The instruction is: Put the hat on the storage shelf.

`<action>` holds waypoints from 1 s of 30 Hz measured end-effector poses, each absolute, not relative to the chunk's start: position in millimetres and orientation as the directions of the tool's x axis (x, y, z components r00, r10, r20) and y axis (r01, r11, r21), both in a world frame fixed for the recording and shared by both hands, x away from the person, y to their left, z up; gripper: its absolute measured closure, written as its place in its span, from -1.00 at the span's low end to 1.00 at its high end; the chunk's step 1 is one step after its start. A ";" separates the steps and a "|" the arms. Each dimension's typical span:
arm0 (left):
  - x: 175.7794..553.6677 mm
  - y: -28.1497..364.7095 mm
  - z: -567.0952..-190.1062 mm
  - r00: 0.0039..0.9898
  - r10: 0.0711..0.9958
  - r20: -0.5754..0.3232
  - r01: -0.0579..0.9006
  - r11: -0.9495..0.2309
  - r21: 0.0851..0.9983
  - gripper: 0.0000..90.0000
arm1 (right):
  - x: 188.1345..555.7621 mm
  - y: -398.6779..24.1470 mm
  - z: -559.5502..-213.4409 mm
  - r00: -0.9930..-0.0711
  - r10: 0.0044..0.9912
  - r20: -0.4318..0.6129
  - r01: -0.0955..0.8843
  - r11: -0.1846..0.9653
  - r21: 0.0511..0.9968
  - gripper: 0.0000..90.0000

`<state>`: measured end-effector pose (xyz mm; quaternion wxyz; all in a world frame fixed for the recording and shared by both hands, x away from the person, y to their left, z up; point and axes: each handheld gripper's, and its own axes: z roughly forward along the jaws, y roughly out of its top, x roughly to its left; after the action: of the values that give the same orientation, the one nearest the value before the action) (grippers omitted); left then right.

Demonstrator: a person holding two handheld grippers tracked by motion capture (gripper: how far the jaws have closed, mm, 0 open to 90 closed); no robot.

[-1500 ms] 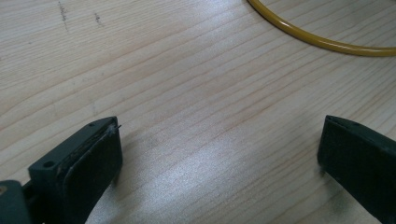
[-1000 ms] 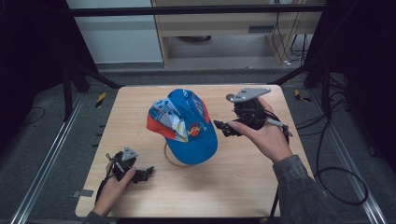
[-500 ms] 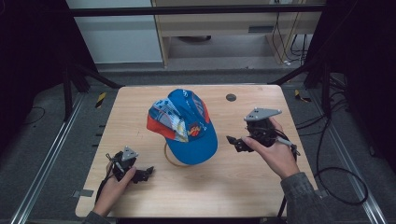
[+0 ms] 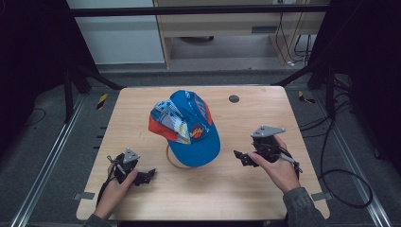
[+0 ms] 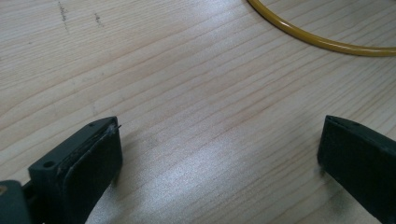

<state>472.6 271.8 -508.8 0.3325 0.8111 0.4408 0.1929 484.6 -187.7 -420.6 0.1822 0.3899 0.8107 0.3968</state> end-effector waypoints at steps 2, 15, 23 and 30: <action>472.6 271.8 -508.8 0.537 0.843 0.020 0.587 -0.390 0.709 -1.00 | 483.8 -190.9 -432.4 -0.617 0.786 0.027 0.507 0.371 0.778 -0.83; 472.7 271.9 -508.8 0.538 0.843 0.021 0.586 -0.392 0.709 -1.00 | 483.5 -202.5 -475.6 -0.555 0.830 0.050 0.577 0.341 0.742 -0.81; 472.6 271.8 -508.8 0.537 0.843 0.020 0.587 -0.390 0.709 -1.00 | 485.4 -208.7 -493.7 -0.496 0.867 0.045 0.606 0.308 0.734 -0.81; 472.6 271.8 -508.8 0.537 0.843 0.020 0.587 -0.390 0.709 -1.00 | 487.9 -210.6 -503.6 -0.465 0.884 0.042 0.625 0.295 0.723 -0.81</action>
<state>472.6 271.8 -508.8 0.3324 0.8111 0.4408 0.1928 487.9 -210.6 -503.6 0.1870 0.4820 0.7825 0.3469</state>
